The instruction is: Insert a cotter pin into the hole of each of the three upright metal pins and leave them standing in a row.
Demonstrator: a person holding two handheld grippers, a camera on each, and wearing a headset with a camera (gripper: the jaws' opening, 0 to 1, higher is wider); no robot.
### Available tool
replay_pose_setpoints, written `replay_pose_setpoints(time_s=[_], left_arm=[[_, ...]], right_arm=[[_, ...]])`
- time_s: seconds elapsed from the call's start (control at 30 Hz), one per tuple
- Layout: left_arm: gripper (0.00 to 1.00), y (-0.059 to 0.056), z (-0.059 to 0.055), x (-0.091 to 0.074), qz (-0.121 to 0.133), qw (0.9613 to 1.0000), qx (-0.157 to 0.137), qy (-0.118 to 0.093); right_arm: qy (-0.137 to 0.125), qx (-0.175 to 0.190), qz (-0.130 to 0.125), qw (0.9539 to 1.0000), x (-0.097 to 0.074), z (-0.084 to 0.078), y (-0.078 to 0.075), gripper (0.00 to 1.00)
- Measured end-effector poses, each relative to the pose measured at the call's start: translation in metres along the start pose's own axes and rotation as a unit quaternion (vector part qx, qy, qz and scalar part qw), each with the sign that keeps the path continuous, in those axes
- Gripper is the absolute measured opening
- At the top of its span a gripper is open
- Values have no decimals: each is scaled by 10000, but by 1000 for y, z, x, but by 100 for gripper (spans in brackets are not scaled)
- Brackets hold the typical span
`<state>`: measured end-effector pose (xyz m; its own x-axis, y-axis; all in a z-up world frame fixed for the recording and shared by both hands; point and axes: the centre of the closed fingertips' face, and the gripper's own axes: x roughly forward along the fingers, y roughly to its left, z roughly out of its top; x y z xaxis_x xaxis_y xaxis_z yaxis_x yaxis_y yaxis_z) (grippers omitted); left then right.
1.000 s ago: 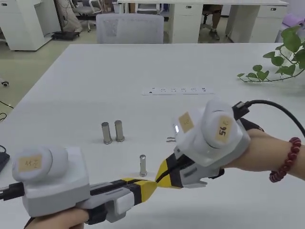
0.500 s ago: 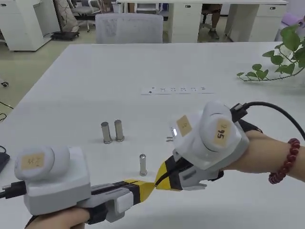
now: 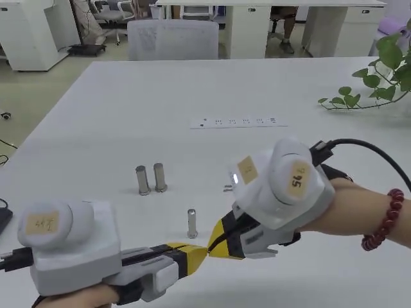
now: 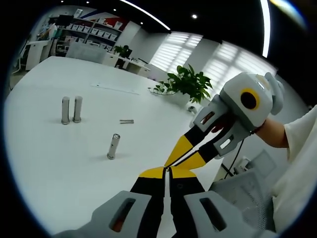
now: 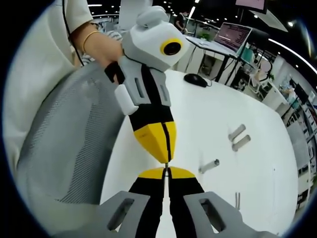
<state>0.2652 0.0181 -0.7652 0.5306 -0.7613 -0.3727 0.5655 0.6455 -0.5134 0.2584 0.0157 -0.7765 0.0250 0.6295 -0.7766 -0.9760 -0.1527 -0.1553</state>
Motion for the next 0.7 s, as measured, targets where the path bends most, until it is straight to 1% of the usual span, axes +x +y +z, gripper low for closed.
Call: replay_pose_setpoints(time_s=[0.1, 0.17, 0.23, 0.3, 0.37, 0.53, 0.57, 0.6, 0.7], left_arm=[[0, -1, 1, 0, -15, 10000, 66, 0], [0, -1, 2, 0, -30, 10000, 87, -9], [0, -1, 2, 0, -19, 9999, 113, -14], [0, 0, 3, 0, -27, 9999, 138, -9], [0, -1, 3, -1, -50, 9998, 175, -11], [0, -2, 0, -1, -100, 9991, 419, 67], [0, -2, -1, -1, -102, 9989, 448, 76], [0, -2, -2, -1, -136, 9984, 543, 116], [0, -4, -5, -2, -191, 9973, 696, 154]], right_arm=[[-23, 90, 13, 10000, -1, -1, 0, 5], [11, 193, 11, 9998, -1, -5, -1, 10], [-26, 265, 32, 9996, -2, -7, 0, 10], [-159, 498, 53, 9986, -4, -7, 1, 11], [-246, 692, 96, 9973, -6, -7, 1, 11], [-460, 1061, 223, 9930, -10, -8, 1, 11], [-522, 1162, 259, 9915, -11, -7, 1, 12], [-573, 1218, 295, 9905, -12, -7, 1, 12], [-721, 1433, 498, 9858, -15, -6, 4, 13]])
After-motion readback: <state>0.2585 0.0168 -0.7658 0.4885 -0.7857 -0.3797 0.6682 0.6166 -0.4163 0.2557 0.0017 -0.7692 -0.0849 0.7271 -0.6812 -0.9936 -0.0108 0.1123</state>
